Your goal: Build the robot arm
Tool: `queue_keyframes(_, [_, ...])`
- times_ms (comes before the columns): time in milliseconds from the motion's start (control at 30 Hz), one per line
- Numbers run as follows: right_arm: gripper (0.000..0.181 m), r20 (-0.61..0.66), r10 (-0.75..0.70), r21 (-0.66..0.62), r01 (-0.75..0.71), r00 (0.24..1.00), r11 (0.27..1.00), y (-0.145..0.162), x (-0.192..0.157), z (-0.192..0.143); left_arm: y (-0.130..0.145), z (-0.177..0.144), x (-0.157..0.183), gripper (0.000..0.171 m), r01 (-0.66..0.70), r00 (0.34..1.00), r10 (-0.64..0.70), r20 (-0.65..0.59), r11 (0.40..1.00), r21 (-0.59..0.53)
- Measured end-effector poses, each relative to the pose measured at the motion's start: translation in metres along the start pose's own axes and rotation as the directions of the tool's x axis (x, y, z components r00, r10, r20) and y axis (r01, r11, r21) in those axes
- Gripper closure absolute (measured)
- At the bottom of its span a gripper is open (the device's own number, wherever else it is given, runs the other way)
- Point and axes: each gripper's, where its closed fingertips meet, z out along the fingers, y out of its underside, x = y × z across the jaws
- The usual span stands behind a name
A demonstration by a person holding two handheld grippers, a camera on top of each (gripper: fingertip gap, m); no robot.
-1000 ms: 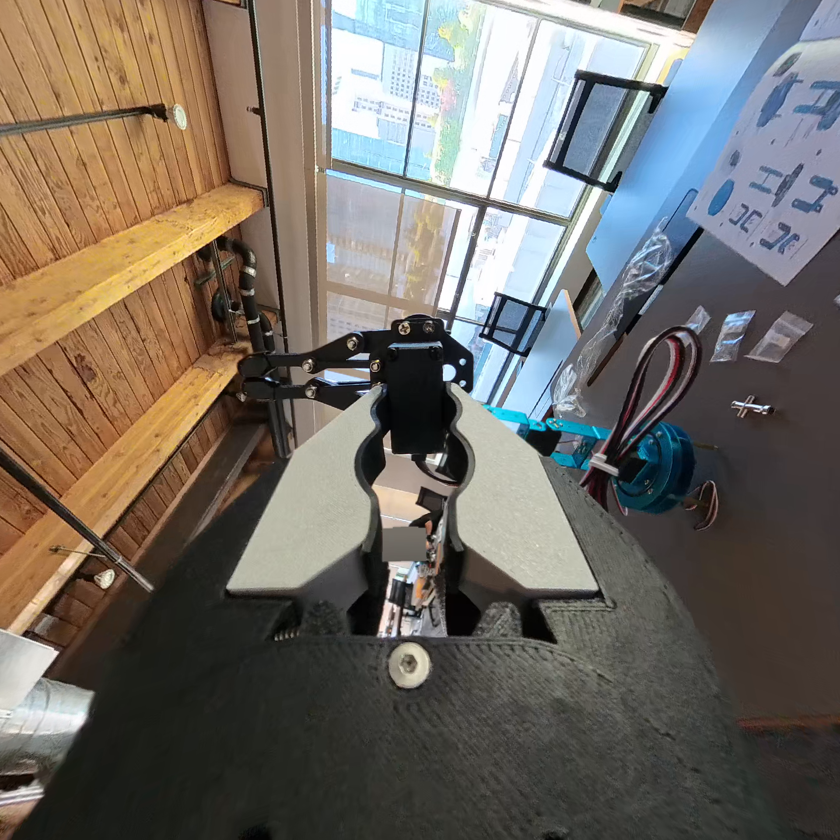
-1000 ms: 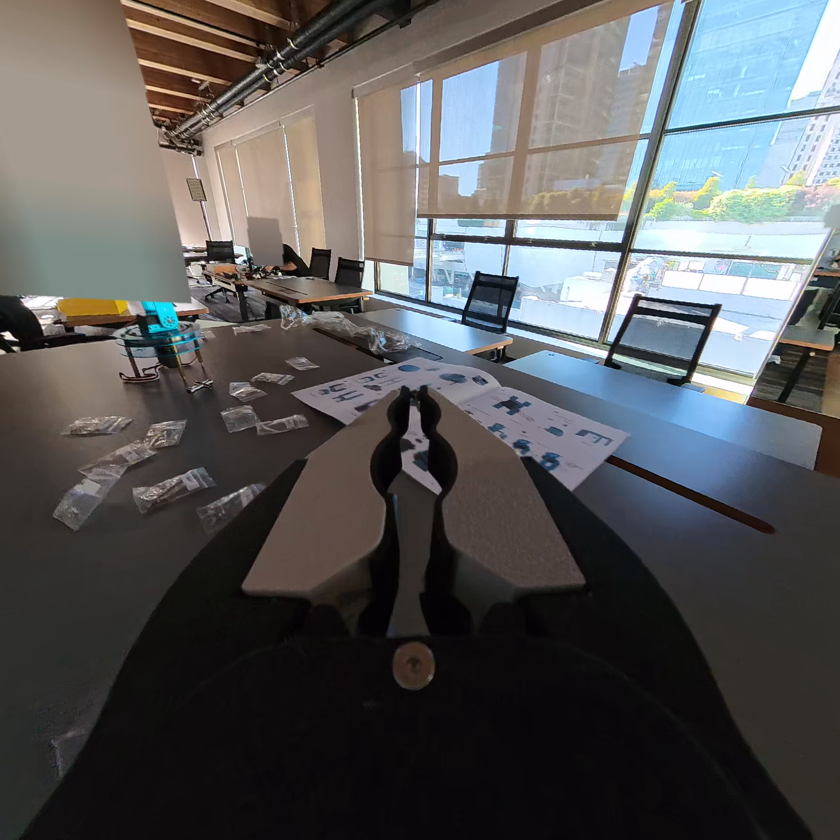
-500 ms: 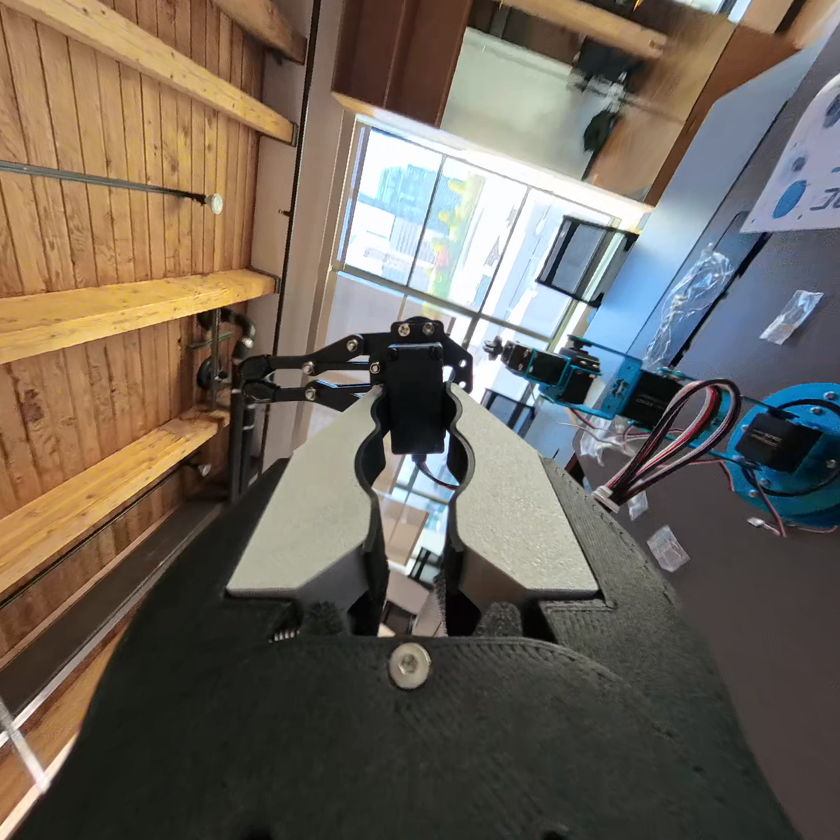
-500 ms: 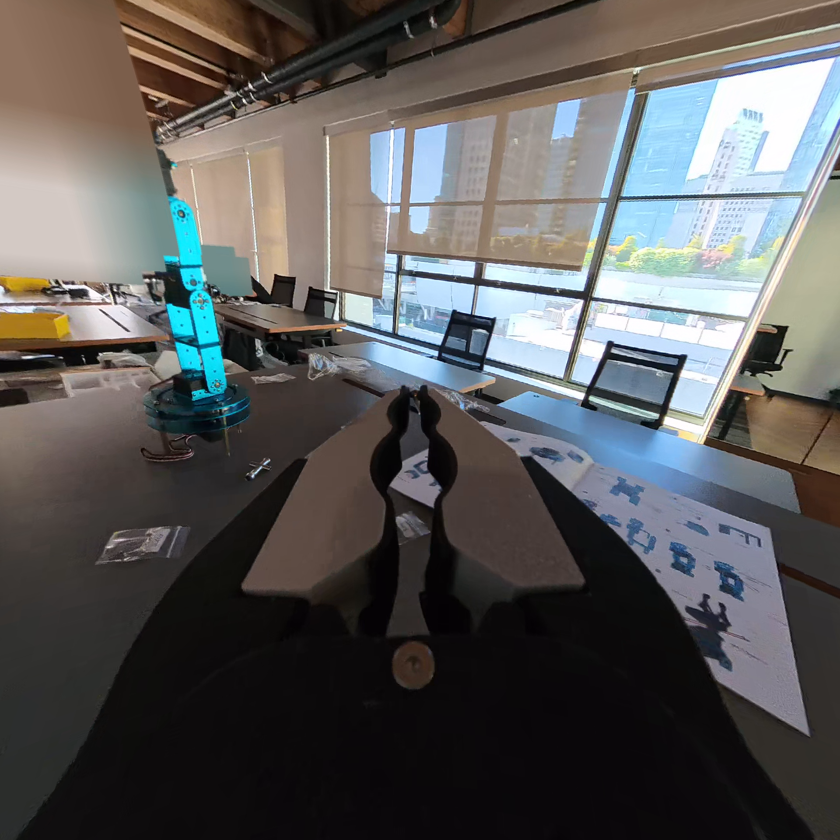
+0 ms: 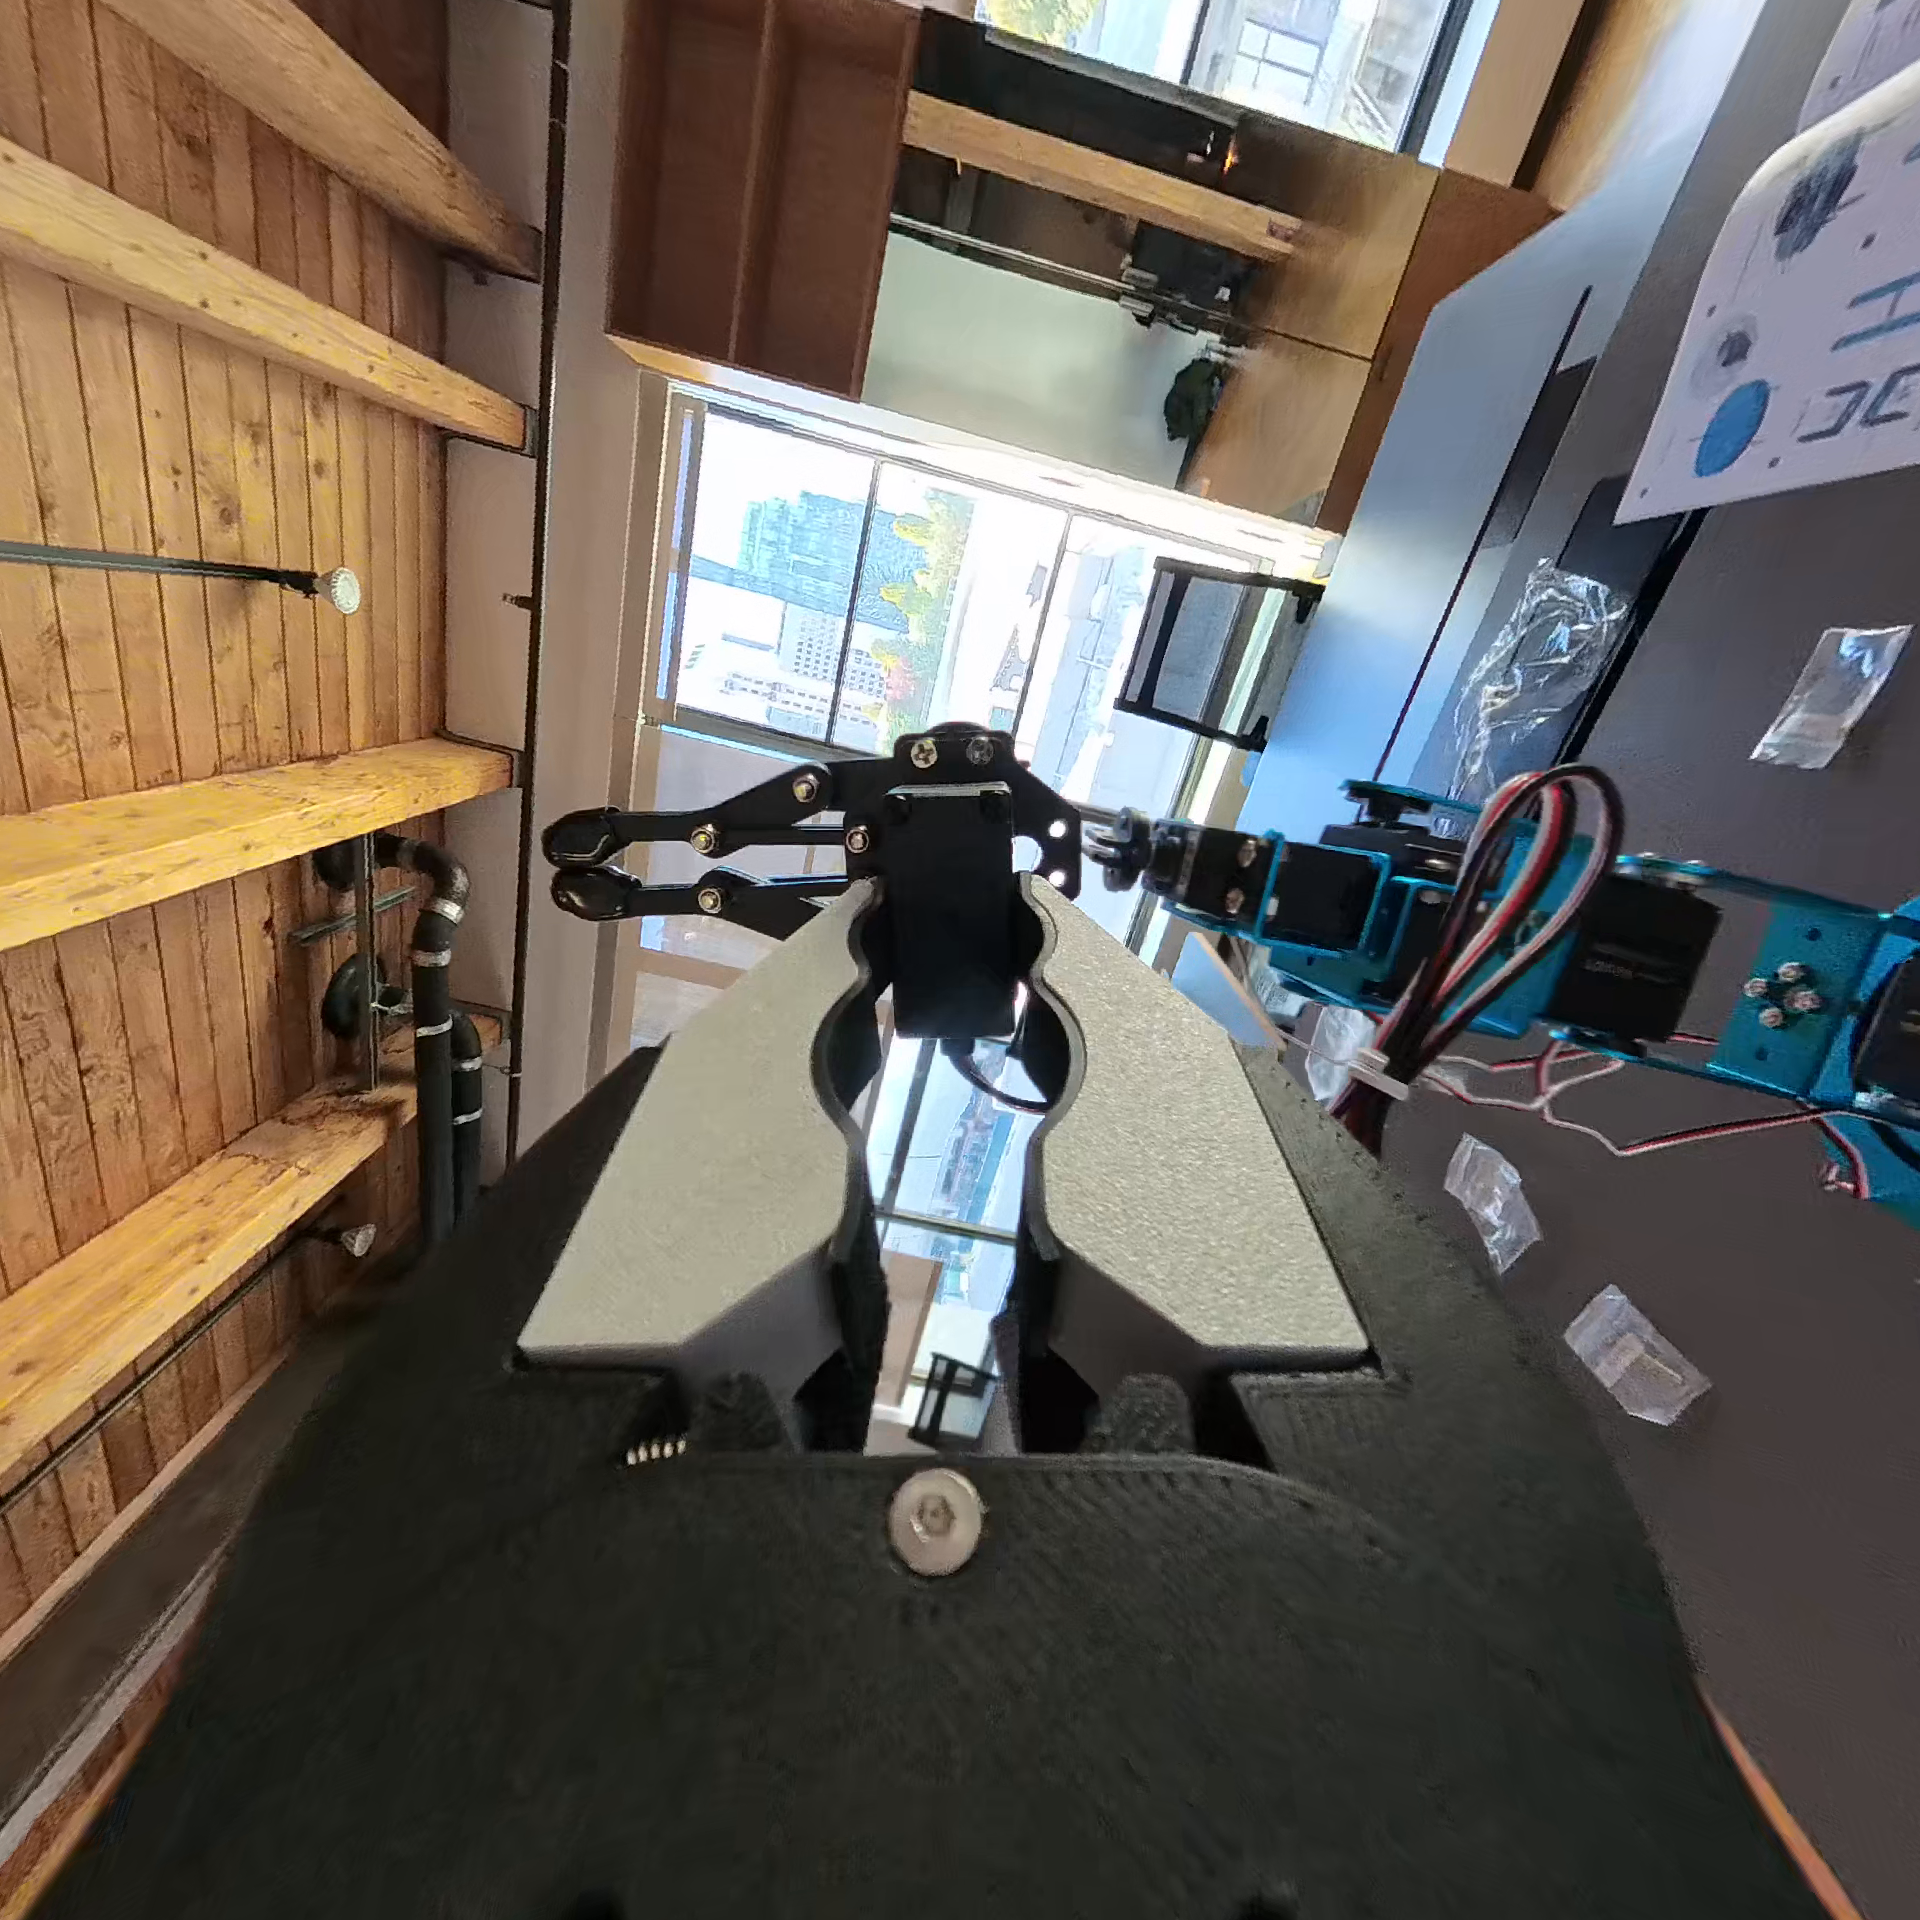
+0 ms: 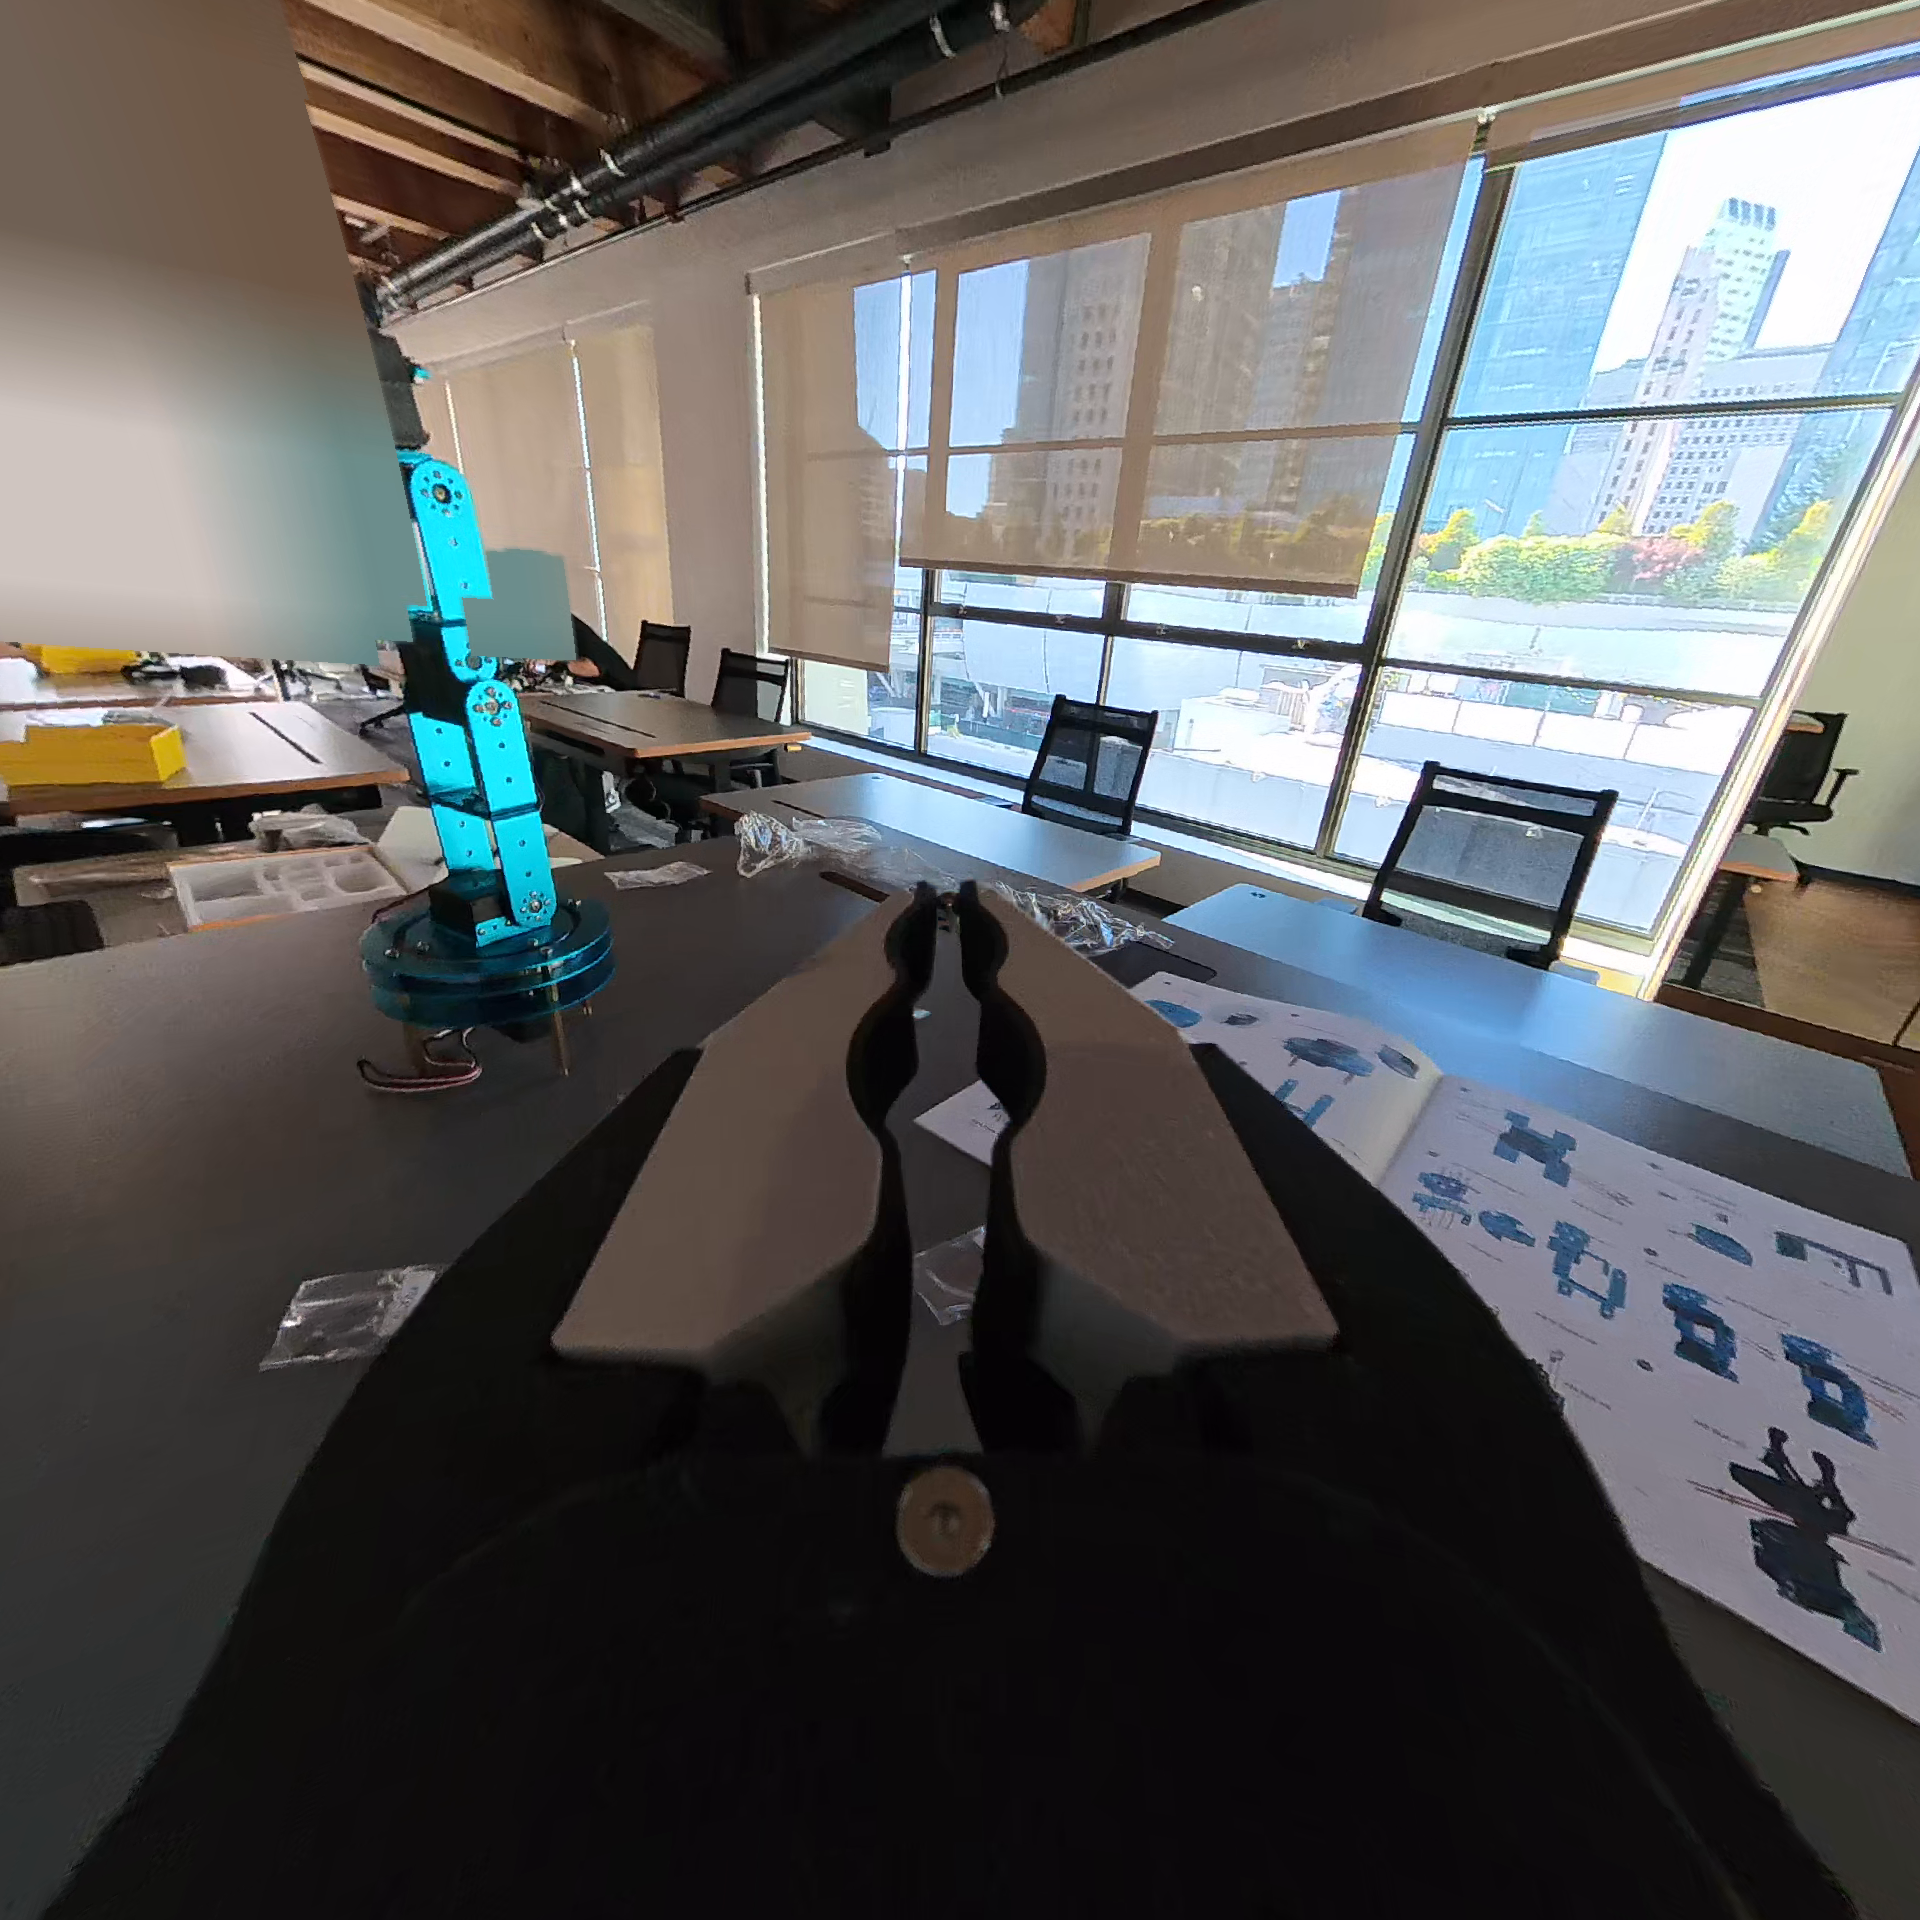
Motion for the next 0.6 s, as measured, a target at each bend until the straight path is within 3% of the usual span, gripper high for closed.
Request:
queue_keyframes(233, [0.178,0.081,-0.006,-0.009,0.007,0.997,1.000,0.004,-0.009,0.015,0.002,0.024,0.003,0.150,-0.017,0.999,0.015,-0.047,0.999,-0.034])
queue_keyframes(400, [0.179,0.128,-0.032,0.012,0.030,0.991,0.999,-0.003,-0.016,0.024,0.002,0.034,-0.002,0.150,-0.102,0.995,0.102,0.000,0.993,-0.061])
queue_keyframes(600, [0.179,0.164,-0.024,0.030,0.020,0.986,0.999,-0.005,-0.023,0.031,0.010,0.042,-0.003,0.150,-0.088,0.996,0.087,-0.023,0.993,-0.079])
